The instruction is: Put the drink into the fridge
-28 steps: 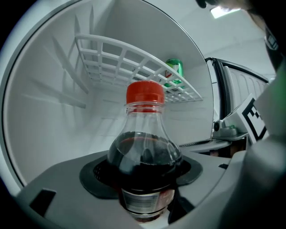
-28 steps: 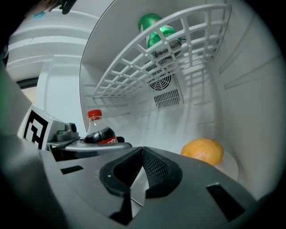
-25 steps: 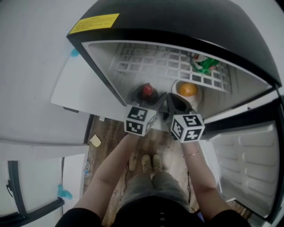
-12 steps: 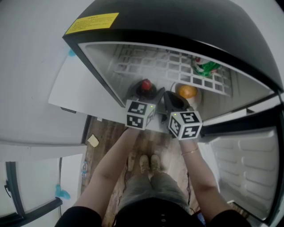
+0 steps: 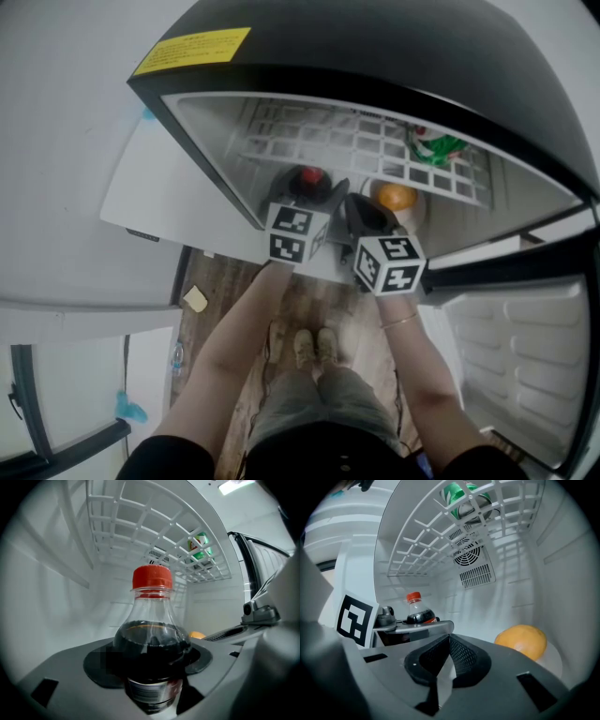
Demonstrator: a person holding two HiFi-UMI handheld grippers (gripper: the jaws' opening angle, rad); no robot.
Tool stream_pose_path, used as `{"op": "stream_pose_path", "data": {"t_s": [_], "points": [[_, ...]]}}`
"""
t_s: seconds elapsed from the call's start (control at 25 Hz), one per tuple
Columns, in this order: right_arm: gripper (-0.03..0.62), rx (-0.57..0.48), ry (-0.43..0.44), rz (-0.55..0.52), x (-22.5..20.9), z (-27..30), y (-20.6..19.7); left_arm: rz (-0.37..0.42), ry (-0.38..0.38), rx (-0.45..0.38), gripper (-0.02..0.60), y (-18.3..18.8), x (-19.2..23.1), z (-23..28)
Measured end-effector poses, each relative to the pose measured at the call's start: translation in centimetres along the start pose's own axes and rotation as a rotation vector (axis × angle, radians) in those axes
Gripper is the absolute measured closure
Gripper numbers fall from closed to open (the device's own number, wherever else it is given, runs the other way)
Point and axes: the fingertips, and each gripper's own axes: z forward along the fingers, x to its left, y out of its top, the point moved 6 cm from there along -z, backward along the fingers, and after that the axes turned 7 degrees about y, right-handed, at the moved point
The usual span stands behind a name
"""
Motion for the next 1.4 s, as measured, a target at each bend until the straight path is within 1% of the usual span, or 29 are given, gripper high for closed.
{"op": "stream_pose_path", "data": {"t_s": [0.12,0.44,0.72,0.96,1.24,1.4], "points": [[0.585,-0.002,0.002,-0.001,-0.1,0.2,0.0,0.001,-0.003,-0.001,0.258,0.2,0.1,0.6],[0.585,0.003,-0.006,0.004,-0.4,0.3,-0.1,0.043,-0.019,0.005,0.258,0.2,-0.2,1.4],[0.586,0.004,-0.017,0.035,-0.7,0.1,-0.6,0.077,-0.039,0.011,0.258,0.1,-0.7,1.6],[0.585,0.020,-0.014,0.028,-0.6,-0.2,-0.9,0.045,-0.043,0.019,0.256,-0.1,-0.8,1.5],[0.585,0.027,-0.021,0.049,-0.7,-0.8,-1.5,0.030,-0.053,0.023,0.255,-0.2,-0.8,1.5],[0.585,0.027,-0.019,0.056,-0.4,-0.9,-1.6,-0.004,-0.041,0.027,0.244,-0.3,-0.7,1.3]]}}
